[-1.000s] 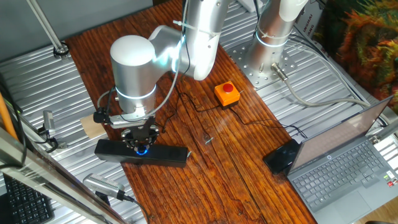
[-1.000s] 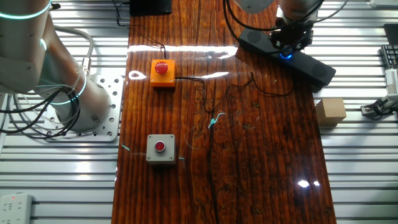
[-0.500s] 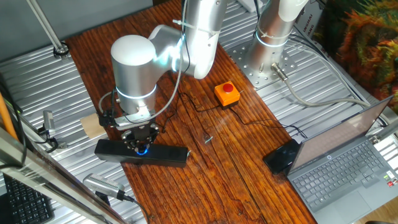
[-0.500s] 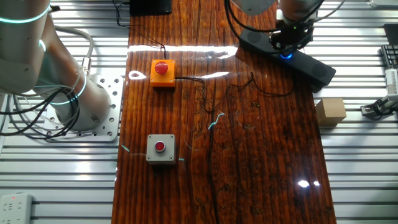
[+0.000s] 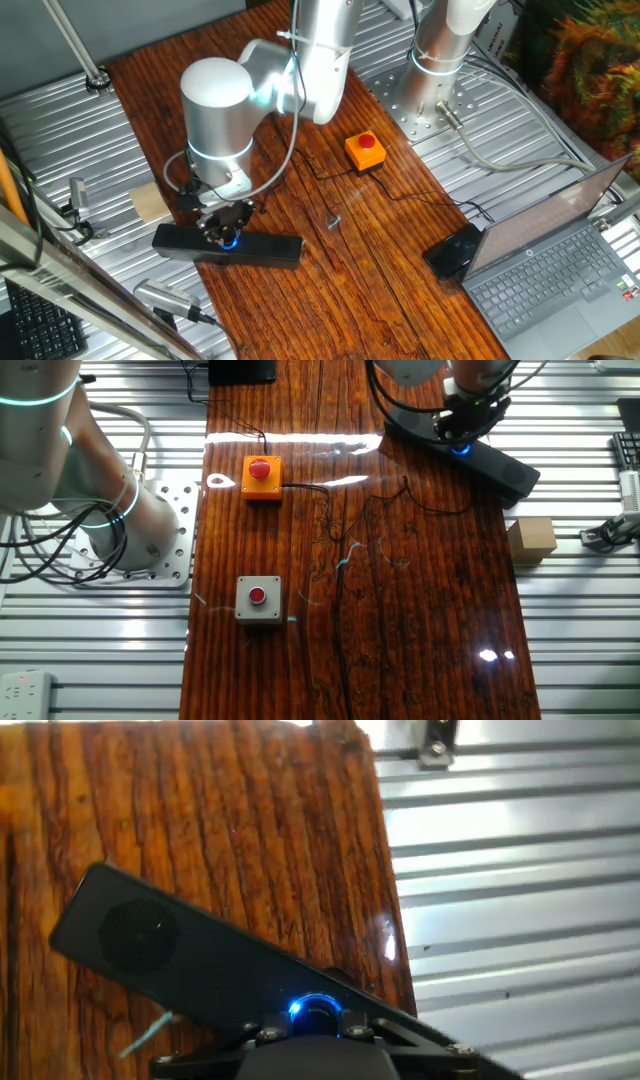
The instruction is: Turn the knob to decrease the volume of the speaker
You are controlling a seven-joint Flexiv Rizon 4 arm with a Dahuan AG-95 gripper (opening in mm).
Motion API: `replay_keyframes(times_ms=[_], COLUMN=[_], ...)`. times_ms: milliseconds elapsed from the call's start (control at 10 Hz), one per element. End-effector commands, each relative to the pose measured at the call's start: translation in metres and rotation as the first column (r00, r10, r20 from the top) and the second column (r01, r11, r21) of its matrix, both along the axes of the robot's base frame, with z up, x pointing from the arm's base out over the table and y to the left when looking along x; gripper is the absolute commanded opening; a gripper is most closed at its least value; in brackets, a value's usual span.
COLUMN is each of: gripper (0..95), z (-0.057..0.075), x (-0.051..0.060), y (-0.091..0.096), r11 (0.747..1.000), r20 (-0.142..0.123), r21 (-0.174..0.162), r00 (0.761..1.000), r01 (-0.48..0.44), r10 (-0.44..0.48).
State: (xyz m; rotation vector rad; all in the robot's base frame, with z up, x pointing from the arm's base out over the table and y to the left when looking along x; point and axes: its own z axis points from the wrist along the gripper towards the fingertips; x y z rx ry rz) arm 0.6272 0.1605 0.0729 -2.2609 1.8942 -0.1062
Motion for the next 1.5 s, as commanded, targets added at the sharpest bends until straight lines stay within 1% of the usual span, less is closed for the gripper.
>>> replay_keyframes(times_ms=[100, 200, 400, 600, 700, 800, 900, 1300, 1400, 1500], gripper=[0.0, 0.0, 0.0, 0.0, 0.0, 0.0, 0.0, 0.0, 0.0, 38.0], z=[-0.0001, -0.0001, -0.0001, -0.0001, -0.0001, -0.0001, -0.0001, -0.0001, -0.0001, -0.0001], x=[0.0009, 0.0009, 0.0009, 0.001, 0.001, 0.001, 0.001, 0.001, 0.001, 0.001], y=[0.0004, 0.0004, 0.0004, 0.0004, 0.0004, 0.0004, 0.0004, 0.0005, 0.0005, 0.0005], r11=[0.993, 0.985, 0.972, 0.951, 0.944, 0.939, 0.939, 0.944, 0.942, 0.942], r20=[0.012, 0.017, 0.037, 0.052, 0.052, 0.056, 0.057, 0.047, 0.045, 0.046], r21=[-0.028, -0.04, -0.062, -0.091, -0.096, -0.093, -0.093, -0.088, -0.089, -0.091], r00=[0.993, 0.986, 0.973, 0.953, 0.945, 0.94, 0.939, 0.946, 0.944, 0.943], r01=[-0.113, -0.168, -0.227, -0.295, -0.317, -0.332, -0.332, -0.317, -0.323, -0.324], r10=[0.114, 0.169, 0.23, 0.3, 0.323, 0.338, 0.338, 0.322, 0.328, 0.329])
